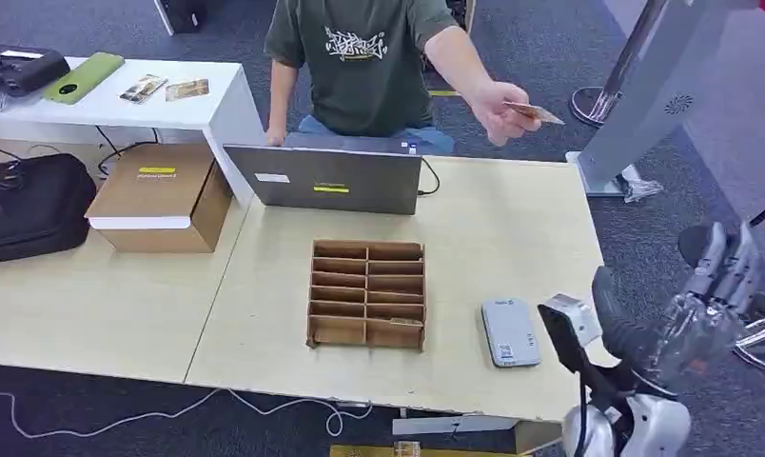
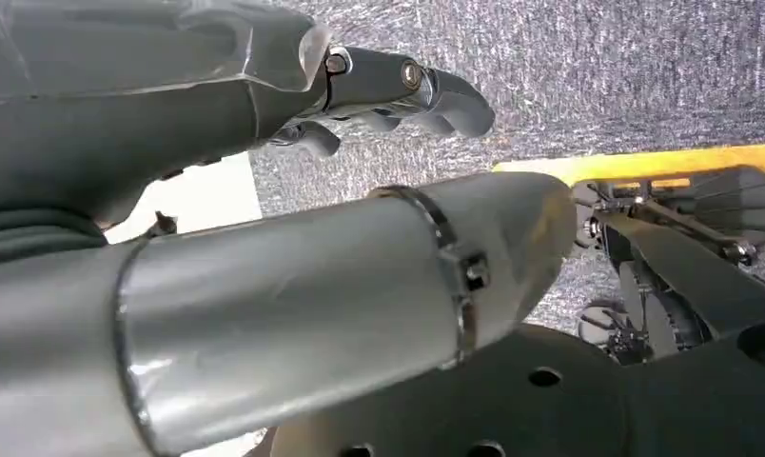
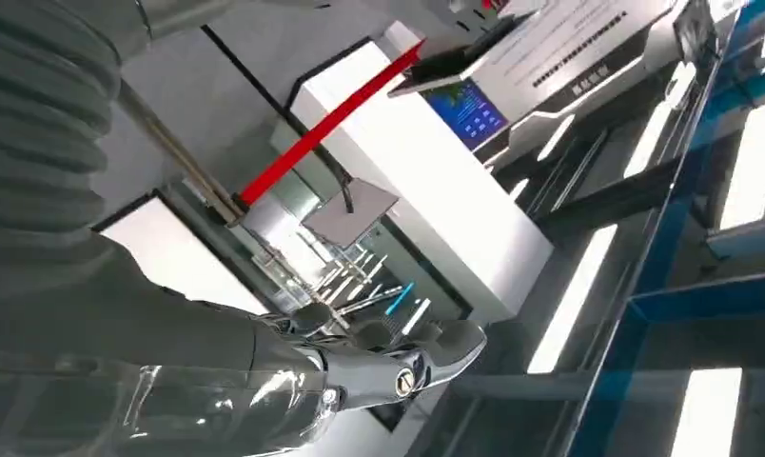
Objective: Pass the card to the sensor for recognition and then transmit it.
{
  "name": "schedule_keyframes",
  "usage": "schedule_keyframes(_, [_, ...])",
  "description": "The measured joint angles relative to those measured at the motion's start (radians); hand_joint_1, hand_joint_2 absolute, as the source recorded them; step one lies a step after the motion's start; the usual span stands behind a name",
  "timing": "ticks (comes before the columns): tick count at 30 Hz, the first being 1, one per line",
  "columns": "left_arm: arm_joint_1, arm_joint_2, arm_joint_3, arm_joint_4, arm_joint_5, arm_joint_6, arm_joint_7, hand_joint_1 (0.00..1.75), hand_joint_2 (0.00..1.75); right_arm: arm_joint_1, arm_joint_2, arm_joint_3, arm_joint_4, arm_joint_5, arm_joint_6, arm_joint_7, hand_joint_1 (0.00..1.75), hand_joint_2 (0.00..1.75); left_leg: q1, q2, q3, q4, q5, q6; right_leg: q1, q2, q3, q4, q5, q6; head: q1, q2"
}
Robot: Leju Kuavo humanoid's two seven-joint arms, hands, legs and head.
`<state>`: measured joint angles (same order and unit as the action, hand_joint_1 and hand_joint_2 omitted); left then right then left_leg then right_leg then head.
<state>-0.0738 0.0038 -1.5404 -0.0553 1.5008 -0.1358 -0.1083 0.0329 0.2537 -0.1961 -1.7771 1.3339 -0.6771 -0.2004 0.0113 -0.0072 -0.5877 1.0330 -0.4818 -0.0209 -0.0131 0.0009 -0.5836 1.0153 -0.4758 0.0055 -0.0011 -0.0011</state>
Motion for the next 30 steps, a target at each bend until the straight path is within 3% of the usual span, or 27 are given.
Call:
schedule_keyframes(6, [-0.006, 0.018, 0.0, 0.0, -0.09, -0.002, 0.0, 0.0, 0.0, -0.298, -0.037, 0.047, 0.335, 0.205, 0.0, 0.202, 0.0, 1.75, 0.0, 0.006, 0.003, 0.0, 0.004, -0.001, 0.0, 0.005, -0.002, 0.0, 0.005, 0.0, -0.001, 0.0])
schedule_keyframes(11, [-0.007, 0.036, 0.0, 0.0, -0.118, -0.005, 0.003, 0.0, 0.0, -0.507, -0.097, 0.103, 0.608, 0.239, 0.0, 0.284, 0.0, 1.75, 0.0, 0.002, 0.001, 0.0, 0.007, -0.001, 0.0, 0.002, -0.002, 0.001, 0.006, 0.0, -0.001, 0.0])
schedule_keyframes(22, [-0.006, 0.05, 0.0, 0.0, -0.121, -0.017, 0.01, 0.0, 0.0, -0.764, -0.176, 0.257, 0.973, 0.239, 0.003, 0.354, 0.0, 1.75, 0.0, 0.001, 0.0, 0.001, 0.007, -0.001, 0.0, 0.002, -0.003, 0.001, 0.006, 0.0, 0.0, 0.0])
schedule_keyframes(30, [-0.005, 0.06, 0.0, -0.001, -0.1, -0.025, 0.014, 0.0, 0.0, -0.857, -0.18, 0.302, 1.113, 0.203, 0.0, 0.314, 0.0, 1.75, 0.0, 0.001, 0.0, 0.001, 0.007, -0.001, 0.0, 0.002, -0.003, 0.001, 0.006, 0.0, -0.001, 0.0])
